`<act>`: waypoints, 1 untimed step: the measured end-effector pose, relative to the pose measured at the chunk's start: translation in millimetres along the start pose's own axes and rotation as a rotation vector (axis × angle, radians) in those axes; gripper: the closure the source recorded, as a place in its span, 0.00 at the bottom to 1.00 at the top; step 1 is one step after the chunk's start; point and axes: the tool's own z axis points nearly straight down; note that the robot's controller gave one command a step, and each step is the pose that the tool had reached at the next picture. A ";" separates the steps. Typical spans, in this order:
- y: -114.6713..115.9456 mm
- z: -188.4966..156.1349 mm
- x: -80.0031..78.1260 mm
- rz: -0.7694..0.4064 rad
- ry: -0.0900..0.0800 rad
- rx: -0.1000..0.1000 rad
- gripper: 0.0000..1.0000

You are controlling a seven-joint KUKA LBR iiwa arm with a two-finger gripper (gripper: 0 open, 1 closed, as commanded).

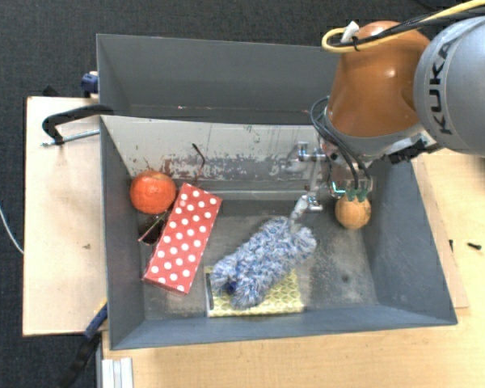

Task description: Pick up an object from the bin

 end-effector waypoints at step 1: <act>-0.1 -4.3 -1.6 0.001 -0.008 0.000 0.00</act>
Offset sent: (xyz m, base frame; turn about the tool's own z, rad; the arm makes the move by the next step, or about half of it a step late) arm -0.0446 0.0156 -0.1349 -0.1386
